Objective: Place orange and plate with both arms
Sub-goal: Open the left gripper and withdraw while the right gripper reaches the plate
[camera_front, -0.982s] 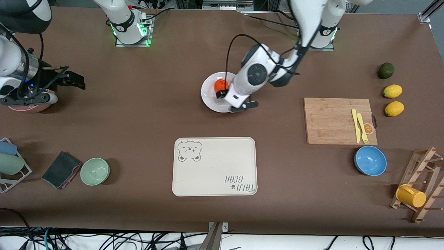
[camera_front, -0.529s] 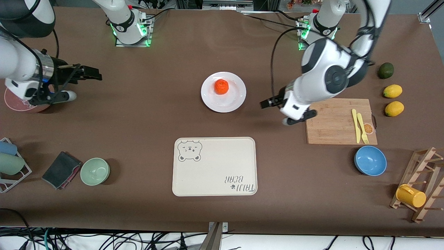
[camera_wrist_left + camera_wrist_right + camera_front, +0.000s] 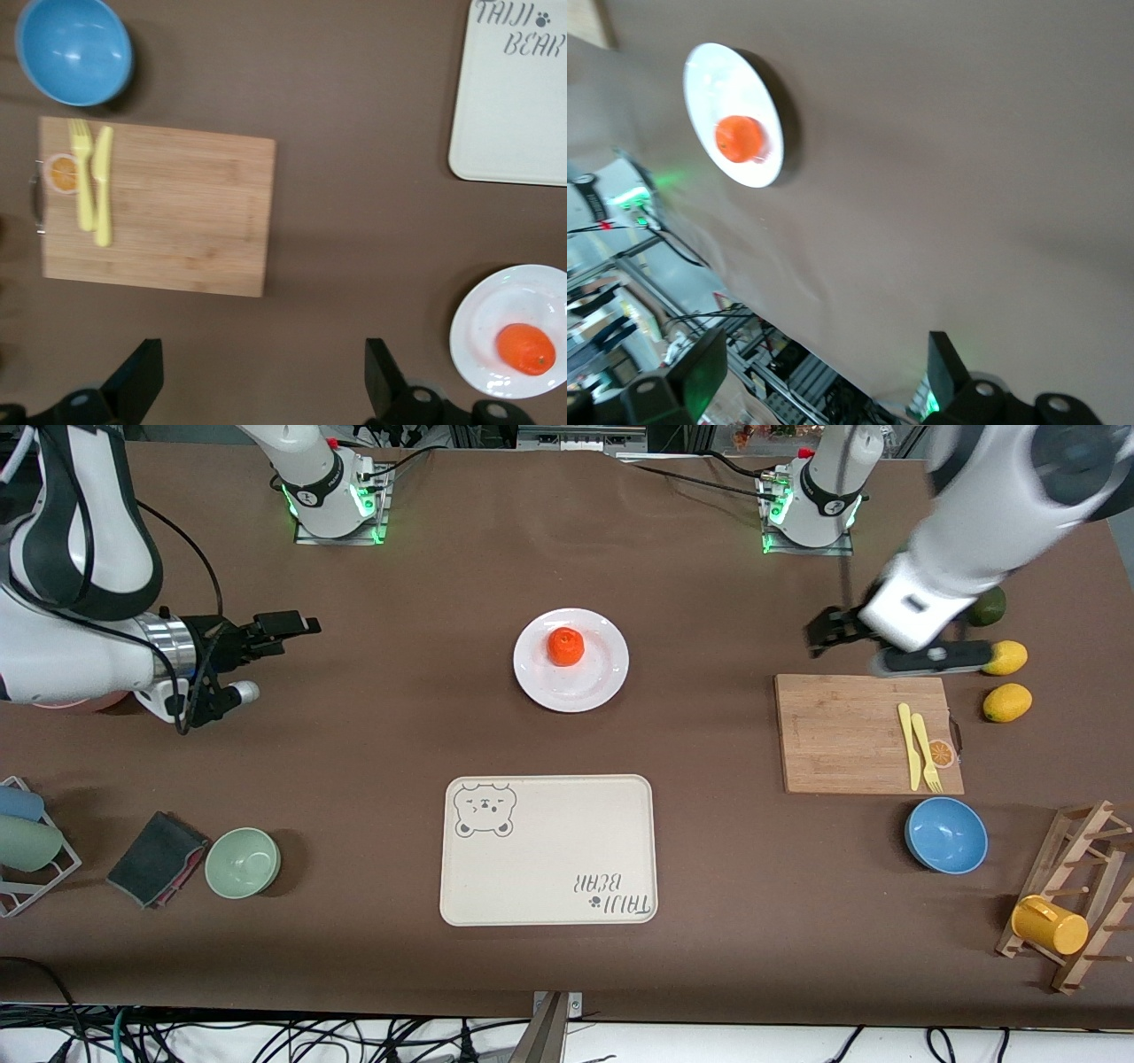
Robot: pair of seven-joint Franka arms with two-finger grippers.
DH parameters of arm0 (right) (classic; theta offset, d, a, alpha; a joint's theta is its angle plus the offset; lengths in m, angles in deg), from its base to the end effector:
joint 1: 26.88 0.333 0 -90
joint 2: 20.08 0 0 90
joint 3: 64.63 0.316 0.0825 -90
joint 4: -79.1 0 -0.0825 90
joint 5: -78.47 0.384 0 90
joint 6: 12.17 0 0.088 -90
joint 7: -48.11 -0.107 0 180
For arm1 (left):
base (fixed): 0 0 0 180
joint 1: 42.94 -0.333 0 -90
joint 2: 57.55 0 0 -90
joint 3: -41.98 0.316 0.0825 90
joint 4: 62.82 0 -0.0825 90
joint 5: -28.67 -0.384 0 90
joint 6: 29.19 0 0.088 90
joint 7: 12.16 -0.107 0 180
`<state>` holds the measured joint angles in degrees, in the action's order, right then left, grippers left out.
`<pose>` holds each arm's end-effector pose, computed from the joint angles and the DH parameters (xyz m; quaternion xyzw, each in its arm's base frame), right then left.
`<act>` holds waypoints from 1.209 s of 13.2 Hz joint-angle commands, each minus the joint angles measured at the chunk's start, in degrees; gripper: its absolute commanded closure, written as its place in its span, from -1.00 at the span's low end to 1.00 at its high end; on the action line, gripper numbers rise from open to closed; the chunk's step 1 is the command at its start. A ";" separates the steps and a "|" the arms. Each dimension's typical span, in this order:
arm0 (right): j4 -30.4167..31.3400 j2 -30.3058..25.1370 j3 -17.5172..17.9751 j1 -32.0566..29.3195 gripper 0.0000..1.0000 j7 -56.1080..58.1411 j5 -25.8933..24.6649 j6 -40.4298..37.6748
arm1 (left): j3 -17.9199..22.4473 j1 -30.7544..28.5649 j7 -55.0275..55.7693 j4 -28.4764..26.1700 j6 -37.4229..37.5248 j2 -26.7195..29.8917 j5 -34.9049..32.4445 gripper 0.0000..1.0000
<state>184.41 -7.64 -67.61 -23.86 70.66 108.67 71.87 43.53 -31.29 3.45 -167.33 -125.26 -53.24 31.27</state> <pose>0.5479 0.0599 0.3936 -0.9174 -0.1320 0.2254 0.3002 0.5222 -0.0971 0.5545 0.9978 0.0512 -0.0404 0.0149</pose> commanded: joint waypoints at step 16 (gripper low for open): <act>11.76 17.27 0.61 12.53 -1.00 28.34 36.31 20.45 | -2.78 -9.98 -4.01 16.79 13.18 -5.45 1.27 -1.00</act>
<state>195.23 9.70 -66.81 -12.69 97.42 142.22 90.83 41.83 -39.99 0.57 -150.97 -112.51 -59.61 31.74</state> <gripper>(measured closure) 0.000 0.000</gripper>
